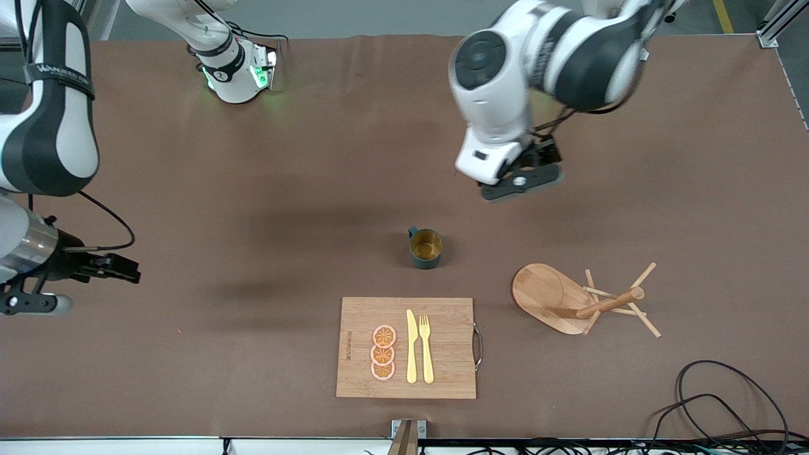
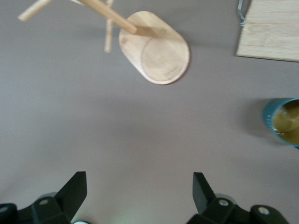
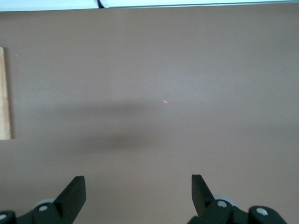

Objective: Pass cup and hang on rack
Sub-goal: 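Lower the left gripper onto the mug handle and grasp it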

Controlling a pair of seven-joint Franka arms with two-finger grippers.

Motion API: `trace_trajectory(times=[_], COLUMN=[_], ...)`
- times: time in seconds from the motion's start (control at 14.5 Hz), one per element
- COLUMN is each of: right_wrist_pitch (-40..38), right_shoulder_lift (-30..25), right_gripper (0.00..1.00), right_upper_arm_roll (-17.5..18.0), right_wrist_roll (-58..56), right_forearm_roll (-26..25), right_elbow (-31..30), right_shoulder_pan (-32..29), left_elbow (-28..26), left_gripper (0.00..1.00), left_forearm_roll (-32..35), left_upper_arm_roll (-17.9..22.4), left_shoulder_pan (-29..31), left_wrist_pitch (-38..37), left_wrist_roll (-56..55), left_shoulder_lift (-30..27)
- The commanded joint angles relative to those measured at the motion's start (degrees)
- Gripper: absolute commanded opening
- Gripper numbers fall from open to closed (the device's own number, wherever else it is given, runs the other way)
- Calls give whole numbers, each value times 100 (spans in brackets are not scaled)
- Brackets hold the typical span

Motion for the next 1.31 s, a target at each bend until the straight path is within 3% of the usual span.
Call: trace_trajectory(times=[0.0,0.14,0.41,0.62,0.83,1.17,1.24], right_wrist_pitch=[213,195,39,-514,-1287,-1597,-1589], right_shoulder_lift=[-777,-1259,-1937,-1921,-1868,-1842,-1842], right_gripper=[100,100,100,100,100,100,100], right_upper_arm_roll=[117,117,117,117,126,152,152], right_wrist_roll=[-205,-319,-346,-276,-215,682,647], right_forearm_roll=[-124,-246,-291,-308,-536,-519,-519], right_elbow=[-833,-1218,-1433,-846,-247,-140,-140], right_shoulder_pan=[-133,-160,-169,-247,-300,-248,-256], left_elbow=[626,803,838,838,795,786,786], left_gripper=[100,100,100,100,100,100,94], left_forearm_roll=[474,965,1562,2363,2610,3558,3752], left_upper_arm_roll=[79,97,149,325,430,554,563], left_shoulder_pan=[-707,-1052,-1500,-2132,-2572,-2759,-2759], left_wrist_pitch=[122,149,1272,1379,1379,1379,1379], left_wrist_roll=[-746,-1406,-3004,-4610,-5616,-6663,-6778], left_shoulder_lift=[884,1368,1984,2537,2829,3259,3303])
